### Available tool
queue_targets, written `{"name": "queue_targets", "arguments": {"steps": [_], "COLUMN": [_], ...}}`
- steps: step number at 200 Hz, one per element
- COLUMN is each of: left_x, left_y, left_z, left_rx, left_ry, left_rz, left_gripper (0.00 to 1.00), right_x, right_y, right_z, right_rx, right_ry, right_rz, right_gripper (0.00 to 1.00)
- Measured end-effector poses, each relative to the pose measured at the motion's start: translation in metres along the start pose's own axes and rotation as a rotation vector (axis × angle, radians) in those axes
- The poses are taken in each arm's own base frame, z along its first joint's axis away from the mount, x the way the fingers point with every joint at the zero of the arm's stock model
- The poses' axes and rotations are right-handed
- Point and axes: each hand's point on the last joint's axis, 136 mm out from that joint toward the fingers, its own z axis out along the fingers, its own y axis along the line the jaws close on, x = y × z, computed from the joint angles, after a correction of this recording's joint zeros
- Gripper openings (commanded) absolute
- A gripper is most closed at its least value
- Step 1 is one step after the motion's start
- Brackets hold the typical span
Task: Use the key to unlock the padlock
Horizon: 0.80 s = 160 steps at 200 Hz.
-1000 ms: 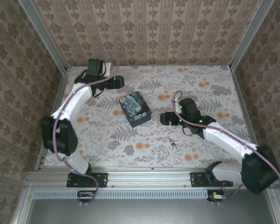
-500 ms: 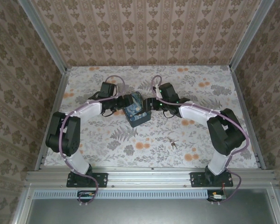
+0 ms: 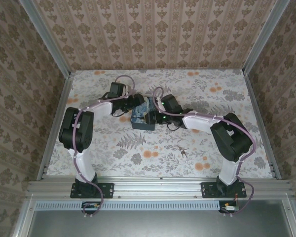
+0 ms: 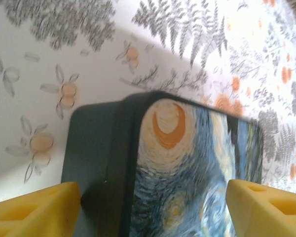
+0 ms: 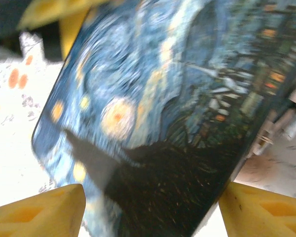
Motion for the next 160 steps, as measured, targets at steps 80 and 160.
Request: {"name": "queue_targets", "arguments": {"steps": [80,160], "left_x": [-0.026,-0.011], "left_y": [0.036,-0.031], "left_z": [-0.022,-0.11], "left_rx": [-0.023,-0.286], "left_ry": [-0.057,-0.189], "left_rz": [-0.066,0.318], "left_gripper": [0.78,1.0], "right_x": [0.011,-0.002], "right_y": [0.021,-0.029], "right_z": [-0.004,-0.103], "right_rx": [-0.003,0.195], "right_ry": [0.018,-0.048], "right_rz": [-0.008,0.09], "right_gripper": [0.79,0.66]}}
